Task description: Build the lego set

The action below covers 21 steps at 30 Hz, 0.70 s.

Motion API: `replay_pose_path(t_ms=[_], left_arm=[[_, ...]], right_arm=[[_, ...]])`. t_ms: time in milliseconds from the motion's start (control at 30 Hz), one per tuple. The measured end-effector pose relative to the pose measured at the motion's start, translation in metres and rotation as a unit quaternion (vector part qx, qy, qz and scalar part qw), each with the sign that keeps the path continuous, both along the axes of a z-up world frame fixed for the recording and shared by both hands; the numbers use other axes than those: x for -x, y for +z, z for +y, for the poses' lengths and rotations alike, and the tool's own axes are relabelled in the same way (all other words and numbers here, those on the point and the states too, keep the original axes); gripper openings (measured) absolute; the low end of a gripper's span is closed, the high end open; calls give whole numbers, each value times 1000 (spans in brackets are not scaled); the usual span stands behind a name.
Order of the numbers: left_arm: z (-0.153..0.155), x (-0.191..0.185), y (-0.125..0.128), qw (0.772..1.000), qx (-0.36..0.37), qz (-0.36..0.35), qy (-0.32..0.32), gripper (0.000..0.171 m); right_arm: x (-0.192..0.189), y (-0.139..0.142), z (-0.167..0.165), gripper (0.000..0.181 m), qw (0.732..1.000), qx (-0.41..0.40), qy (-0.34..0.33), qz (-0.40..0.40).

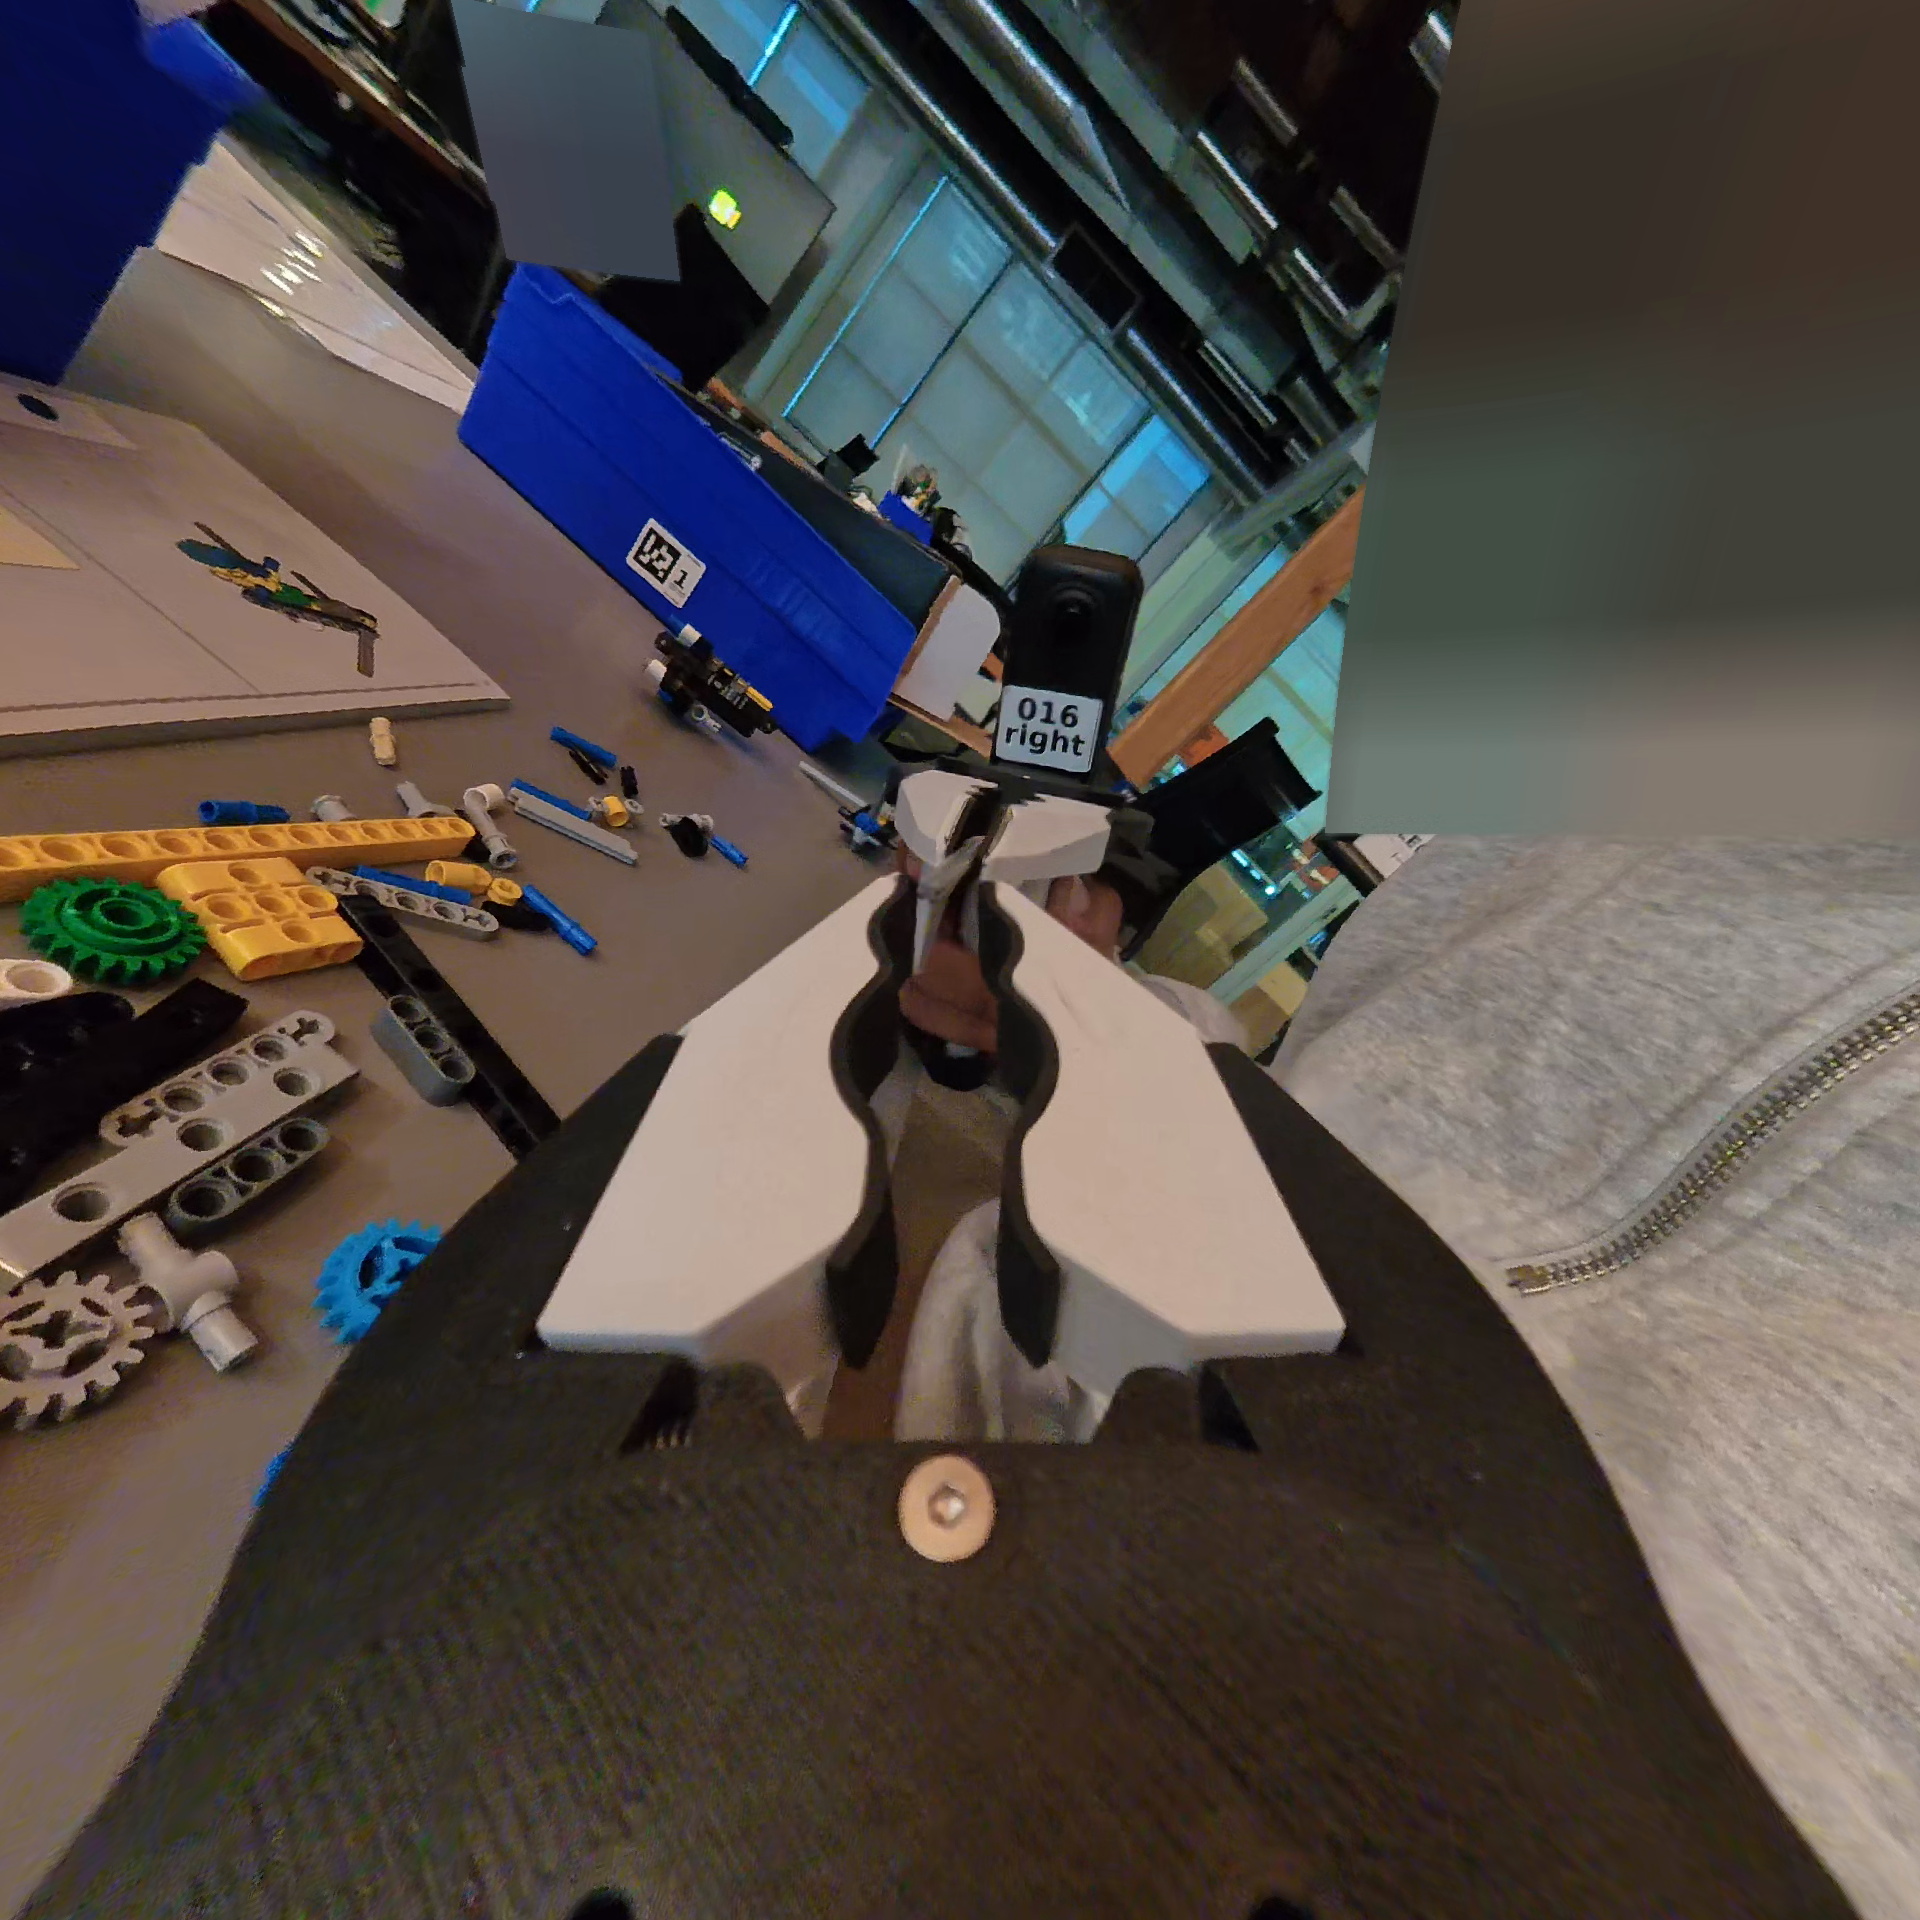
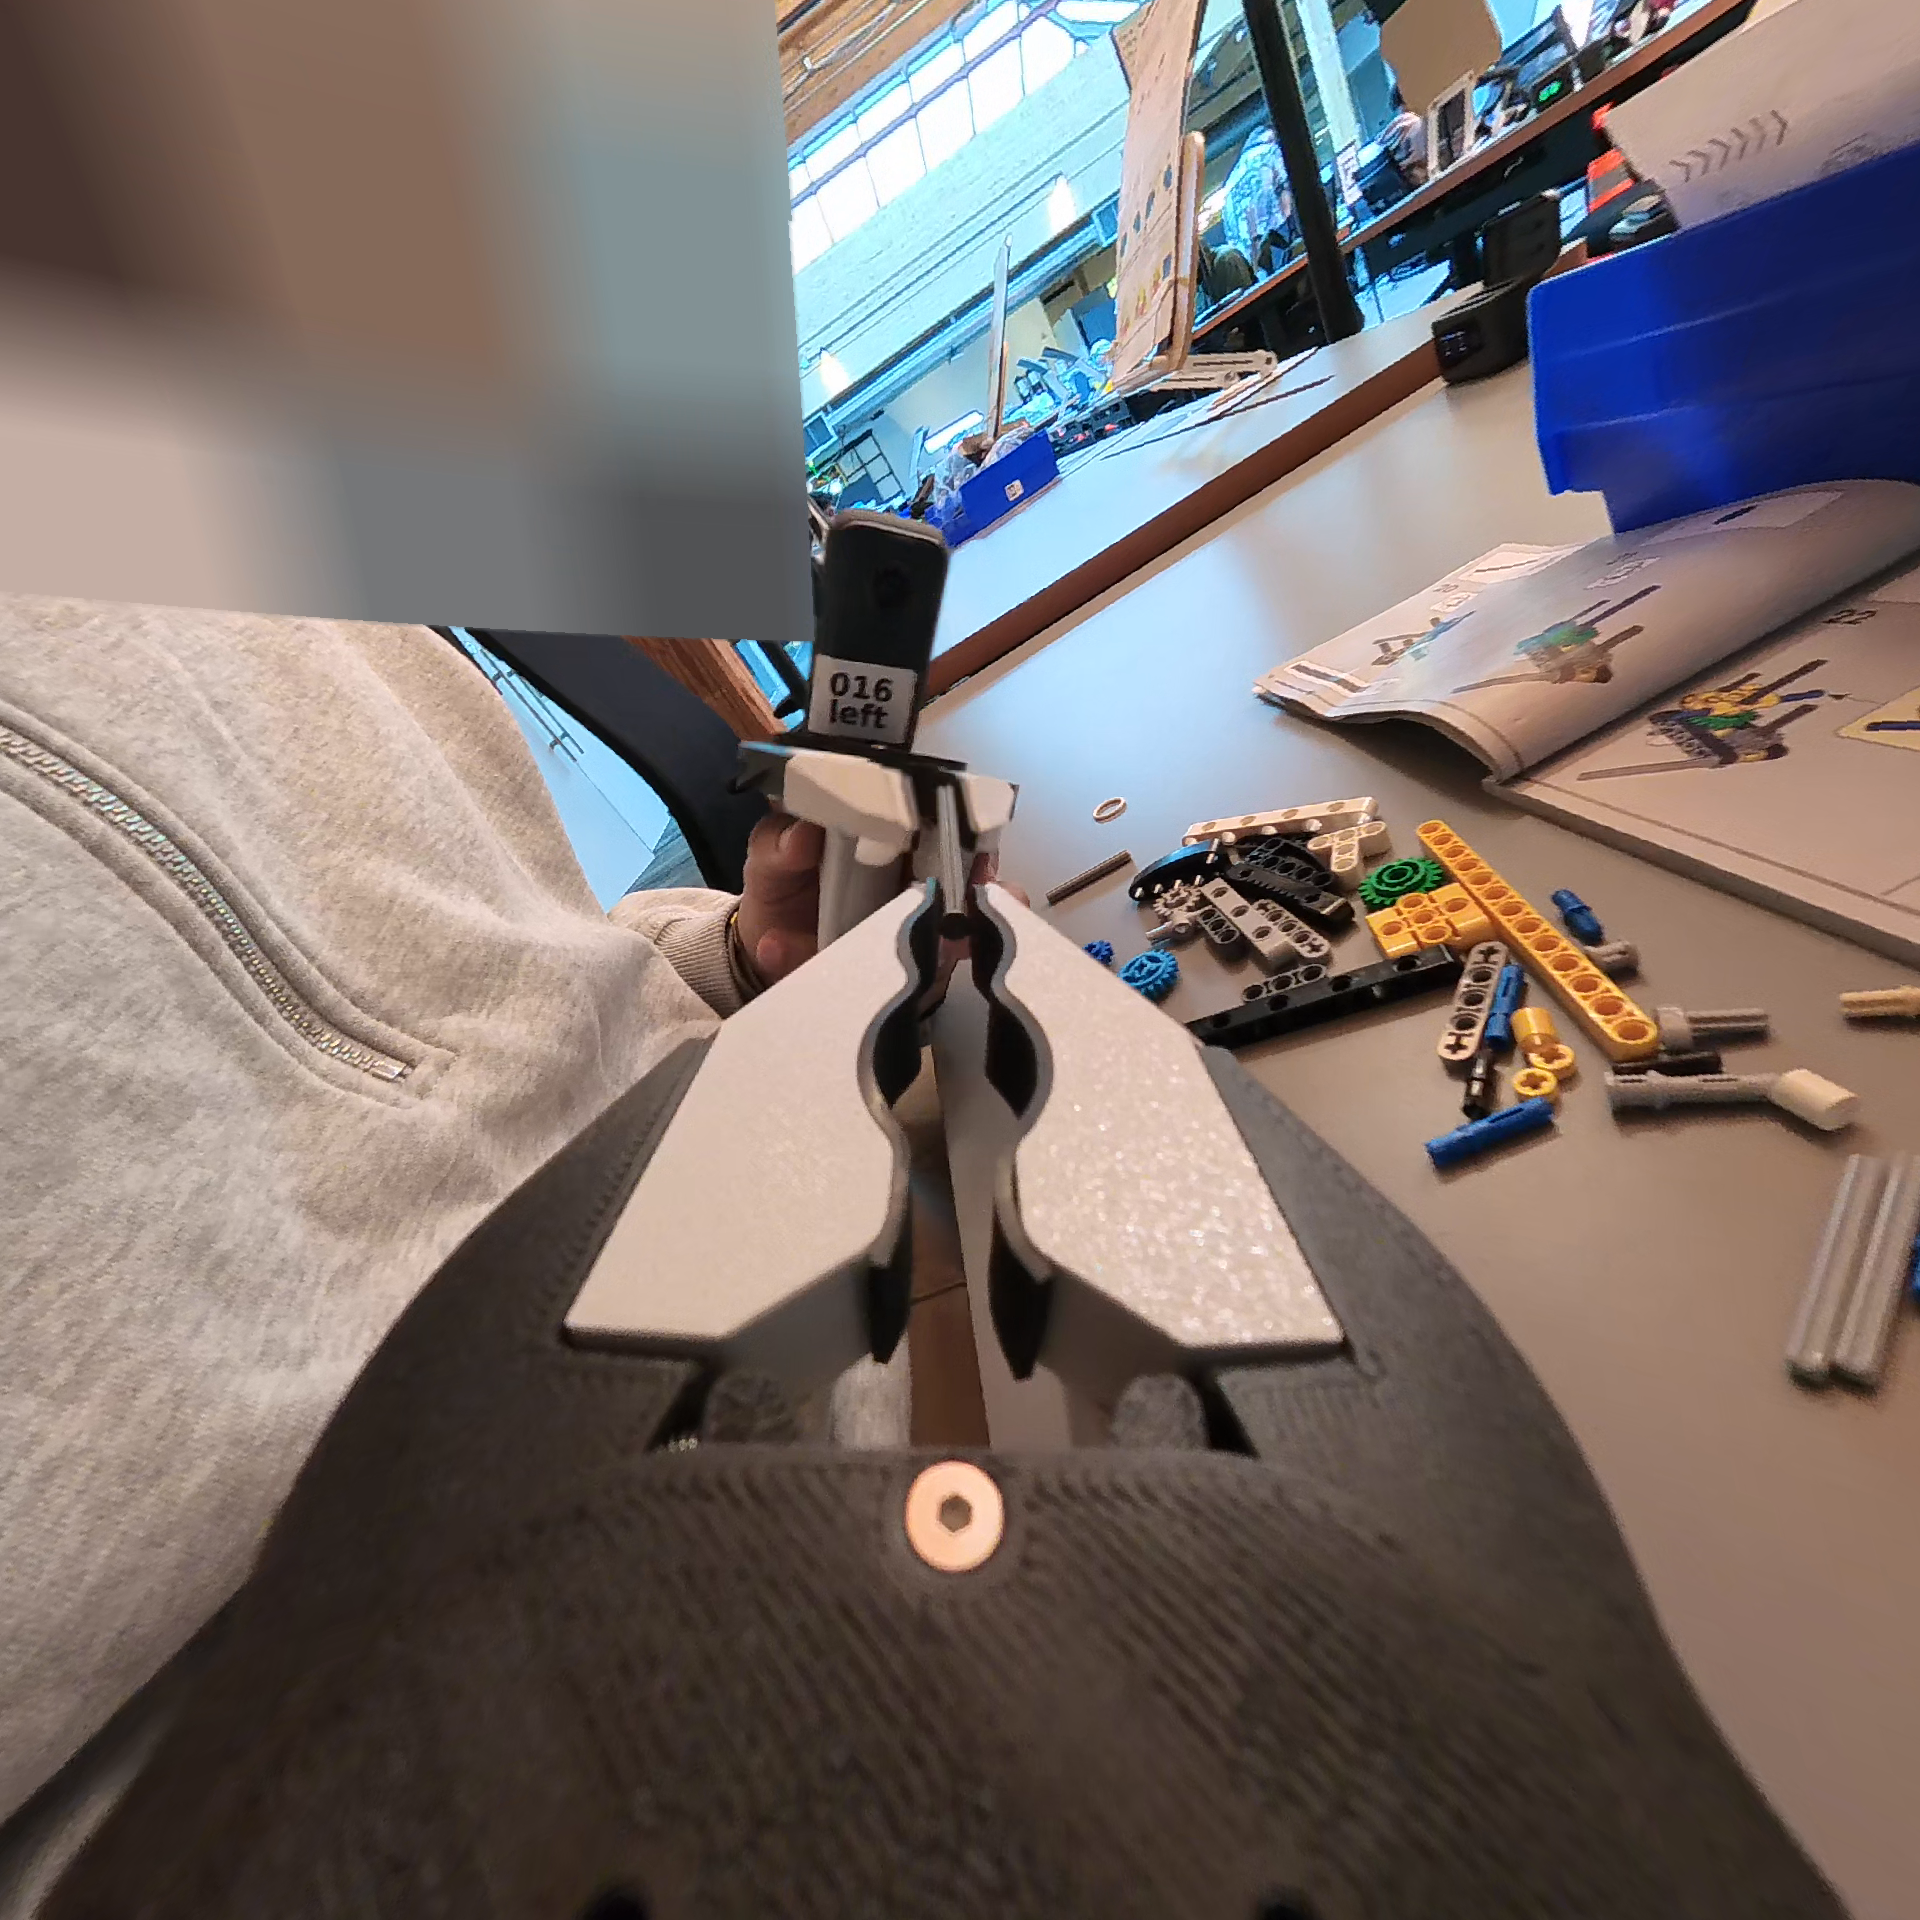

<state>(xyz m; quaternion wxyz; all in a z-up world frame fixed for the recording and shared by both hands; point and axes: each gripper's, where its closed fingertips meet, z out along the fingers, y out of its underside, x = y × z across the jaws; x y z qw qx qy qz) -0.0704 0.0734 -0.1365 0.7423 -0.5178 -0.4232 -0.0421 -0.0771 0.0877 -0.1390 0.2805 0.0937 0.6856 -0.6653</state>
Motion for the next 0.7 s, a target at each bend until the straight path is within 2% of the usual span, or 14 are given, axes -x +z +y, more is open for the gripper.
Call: replay_pose_path(t_ms=[233, 433, 567, 633, 700], left_arm=[[2, 0, -5, 1000, 29, 7, 6, 12], [1, -1, -2, 999, 30, 19, 3, 11], [2, -26, 35, 993, -52, 91, -57, 12], [-10, -26, 43, 991, -66, 111, -42, 10], [-26, -22, 45, 991, -51, 126, -6, 8]], right_arm=[[10, 0, 2, 4, 1000, -2, -27, 6], [44, 1, 12, 3, 993, -7, -116, 9], [71, -1, 28, 3, 979, -23, -198, 30], [77, -1, 33, 3, 974, -29, -219, 39], [79, -1, 36, 3, 972, -33, -230, 45]])
